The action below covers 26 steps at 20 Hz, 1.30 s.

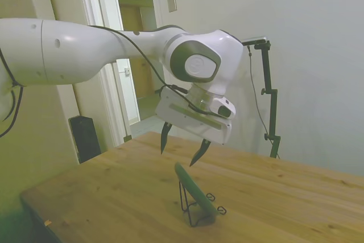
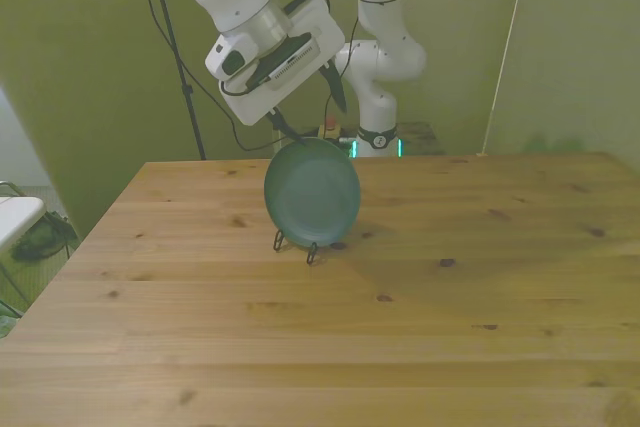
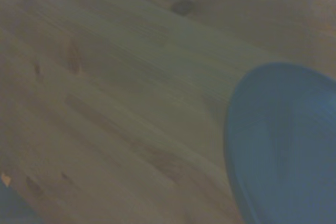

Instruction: Unload the plate

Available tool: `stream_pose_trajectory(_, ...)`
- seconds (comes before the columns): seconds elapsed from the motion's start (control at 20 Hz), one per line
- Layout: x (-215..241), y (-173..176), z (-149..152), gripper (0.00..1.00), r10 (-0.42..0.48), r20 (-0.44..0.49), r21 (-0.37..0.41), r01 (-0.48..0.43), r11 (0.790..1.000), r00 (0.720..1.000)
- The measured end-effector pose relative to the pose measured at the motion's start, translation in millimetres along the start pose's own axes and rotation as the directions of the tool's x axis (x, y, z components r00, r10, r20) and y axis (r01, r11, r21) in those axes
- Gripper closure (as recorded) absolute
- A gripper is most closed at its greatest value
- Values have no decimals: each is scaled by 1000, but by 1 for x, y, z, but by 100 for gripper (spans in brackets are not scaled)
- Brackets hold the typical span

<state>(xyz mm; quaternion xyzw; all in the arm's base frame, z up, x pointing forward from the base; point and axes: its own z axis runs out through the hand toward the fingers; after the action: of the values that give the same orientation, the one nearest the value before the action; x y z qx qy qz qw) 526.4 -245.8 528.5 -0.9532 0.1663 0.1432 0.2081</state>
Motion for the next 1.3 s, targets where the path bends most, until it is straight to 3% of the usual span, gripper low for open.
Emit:
stream_pose_trajectory(0.2,7,8,-1,0,33,31,-6,-33,999,999)
stream_pose_trajectory(0.55,18,2,5,0,8,52,-42,-6,999,999)
stream_pose_trajectory(0.75,13,-1,5,0,-62,94,-53,67,996,994)
stream_pose_trajectory(1.1,19,25,-8,0,-167,127,-116,182,976,978)
stream_pose_trajectory(1.3,34,24,-2,0,-281,140,-97,295,951,950)
